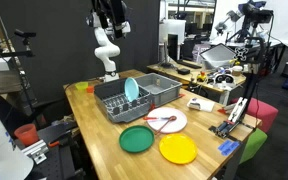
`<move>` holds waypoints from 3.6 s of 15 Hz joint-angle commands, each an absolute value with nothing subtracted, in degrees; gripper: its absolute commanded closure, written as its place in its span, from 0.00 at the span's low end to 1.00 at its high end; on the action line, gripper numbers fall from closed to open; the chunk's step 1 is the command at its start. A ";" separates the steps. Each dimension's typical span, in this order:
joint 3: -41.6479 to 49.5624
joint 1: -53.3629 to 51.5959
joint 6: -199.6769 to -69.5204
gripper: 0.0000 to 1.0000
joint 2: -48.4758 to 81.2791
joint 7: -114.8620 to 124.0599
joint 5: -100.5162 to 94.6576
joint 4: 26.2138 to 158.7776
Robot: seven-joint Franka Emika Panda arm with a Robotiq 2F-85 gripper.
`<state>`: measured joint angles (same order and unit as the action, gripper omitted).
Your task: Move the wooden spoon to the yellow plate
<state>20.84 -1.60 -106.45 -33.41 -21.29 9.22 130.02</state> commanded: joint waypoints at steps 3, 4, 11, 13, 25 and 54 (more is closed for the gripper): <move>19.22 0.60 -106.14 0.00 -32.88 -22.30 10.37 129.84; 19.22 0.60 -106.14 0.00 -32.88 -22.30 10.37 129.84; 19.22 0.60 -106.14 0.00 -32.88 -22.30 10.37 129.84; 18.99 0.58 -106.25 0.00 -32.29 -22.27 10.13 129.84; 13.74 0.05 -112.06 0.00 -19.86 -23.60 10.73 131.59; 6.04 -0.10 -136.97 0.00 -7.43 -15.92 -2.91 137.80</move>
<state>7.61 -0.89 -136.97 -9.29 -16.81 -3.14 138.74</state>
